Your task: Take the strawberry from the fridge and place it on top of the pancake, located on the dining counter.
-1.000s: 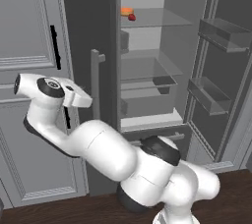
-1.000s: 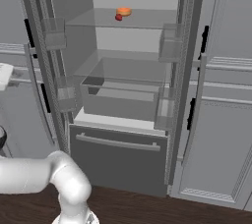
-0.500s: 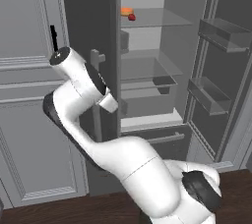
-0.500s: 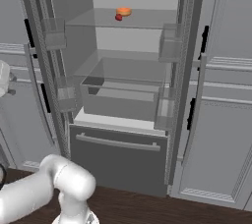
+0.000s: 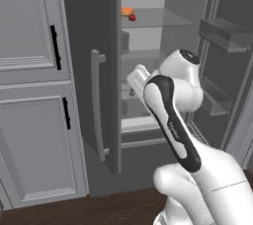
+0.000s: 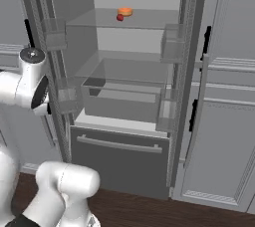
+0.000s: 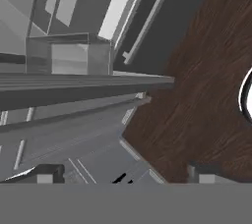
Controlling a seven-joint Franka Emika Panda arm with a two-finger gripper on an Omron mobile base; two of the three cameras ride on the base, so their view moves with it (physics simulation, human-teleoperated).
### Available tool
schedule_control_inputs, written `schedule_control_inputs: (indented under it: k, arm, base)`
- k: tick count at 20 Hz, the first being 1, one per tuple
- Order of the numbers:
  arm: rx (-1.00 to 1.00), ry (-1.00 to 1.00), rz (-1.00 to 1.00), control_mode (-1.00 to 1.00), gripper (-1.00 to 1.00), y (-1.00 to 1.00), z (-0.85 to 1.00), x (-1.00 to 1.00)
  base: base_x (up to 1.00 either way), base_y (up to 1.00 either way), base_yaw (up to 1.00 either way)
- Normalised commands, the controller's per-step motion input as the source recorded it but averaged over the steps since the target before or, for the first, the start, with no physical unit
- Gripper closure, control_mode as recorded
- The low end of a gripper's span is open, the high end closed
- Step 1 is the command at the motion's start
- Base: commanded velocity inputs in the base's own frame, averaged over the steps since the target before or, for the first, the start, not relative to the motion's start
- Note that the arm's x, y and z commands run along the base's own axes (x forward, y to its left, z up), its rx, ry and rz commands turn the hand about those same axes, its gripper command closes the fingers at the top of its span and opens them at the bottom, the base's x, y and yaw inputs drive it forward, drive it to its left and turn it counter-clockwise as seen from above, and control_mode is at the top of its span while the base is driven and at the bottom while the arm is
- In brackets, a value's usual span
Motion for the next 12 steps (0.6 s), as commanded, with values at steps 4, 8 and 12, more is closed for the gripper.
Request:
schedule_control_inputs:
  k: [4,8,12]
  arm:
    - [0.98,0.31,0.13,-1.00,-1.00,-0.80,-0.04,0.37]
    - [0.89,0.36,0.12,-1.00,-1.00,-0.07,-0.07,0.92]
    - [0.36,0.42,0.15,-1.00,-1.00,-0.03,0.29,0.78]
  base:
    - [0.00,0.00,0.00]
    - [0.00,0.00,0.00]
    - [0.00,0.00,0.00]
